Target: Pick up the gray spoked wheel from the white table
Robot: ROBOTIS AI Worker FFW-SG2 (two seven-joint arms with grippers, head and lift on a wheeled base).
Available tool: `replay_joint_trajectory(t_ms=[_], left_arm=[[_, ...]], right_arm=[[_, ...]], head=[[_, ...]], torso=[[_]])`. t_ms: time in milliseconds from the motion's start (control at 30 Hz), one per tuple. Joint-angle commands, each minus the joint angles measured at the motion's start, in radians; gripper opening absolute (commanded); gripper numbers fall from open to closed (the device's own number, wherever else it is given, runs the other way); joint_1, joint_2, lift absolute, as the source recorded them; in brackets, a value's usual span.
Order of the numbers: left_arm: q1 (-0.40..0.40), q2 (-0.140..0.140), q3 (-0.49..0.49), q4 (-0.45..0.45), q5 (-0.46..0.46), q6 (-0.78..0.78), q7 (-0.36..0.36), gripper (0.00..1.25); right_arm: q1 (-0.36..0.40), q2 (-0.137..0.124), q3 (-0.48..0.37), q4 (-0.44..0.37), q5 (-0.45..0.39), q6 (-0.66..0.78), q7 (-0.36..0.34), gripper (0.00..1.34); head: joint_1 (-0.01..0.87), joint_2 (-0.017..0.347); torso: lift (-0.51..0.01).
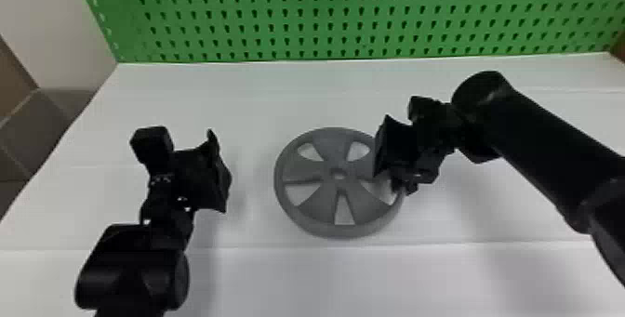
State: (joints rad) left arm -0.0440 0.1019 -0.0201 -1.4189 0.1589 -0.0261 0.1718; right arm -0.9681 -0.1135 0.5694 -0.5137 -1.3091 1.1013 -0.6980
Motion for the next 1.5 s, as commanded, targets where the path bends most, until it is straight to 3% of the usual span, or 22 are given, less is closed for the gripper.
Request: replay_joint_trajectory(t_ms=[0,100,367,900,1167,1367,1467], left_arm=[[0.003,0.004,0.000,0.000,0.005,0.000,0.000,0.97],[0.003,0.004,0.000,-0.002,0.007,0.000,0.000,0.97],[0.003,0.007,-0.001,-0.002,0.008,0.000,0.000,0.97],[0.003,0.009,-0.003,-0.002,0.010,0.000,0.000,0.97],[0.006,0.009,0.000,-0.002,0.014,0.000,0.000,0.97],[0.013,0.009,0.011,-0.012,0.021,0.000,0.000,0.97],[0.016,0.010,0.017,-0.017,0.021,0.000,0.000,0.97]], right_arm=[[0.002,0.003,-0.112,-0.052,0.110,0.038,0.000,0.15],[0.003,0.005,-0.169,-0.083,0.151,0.077,-0.005,0.15],[-0.007,0.003,-0.235,-0.121,0.133,0.147,-0.087,0.15],[-0.001,-0.006,-0.223,-0.147,0.130,0.140,-0.100,0.15],[0.046,-0.012,-0.255,-0.286,0.218,0.061,-0.094,0.15],[0.112,-0.006,-0.324,-0.419,0.321,-0.001,-0.057,0.15],[0.144,-0.006,-0.338,-0.482,0.381,-0.040,-0.005,0.15]], head=[[0.834,0.083],[0.834,0.083],[0.834,0.083],[0.834,0.083],[0.834,0.083],[0.834,0.083],[0.834,0.083]], torso=[[-0.064],[-0.064],[-0.064],[-0.064],[-0.064],[-0.064],[-0.064]])
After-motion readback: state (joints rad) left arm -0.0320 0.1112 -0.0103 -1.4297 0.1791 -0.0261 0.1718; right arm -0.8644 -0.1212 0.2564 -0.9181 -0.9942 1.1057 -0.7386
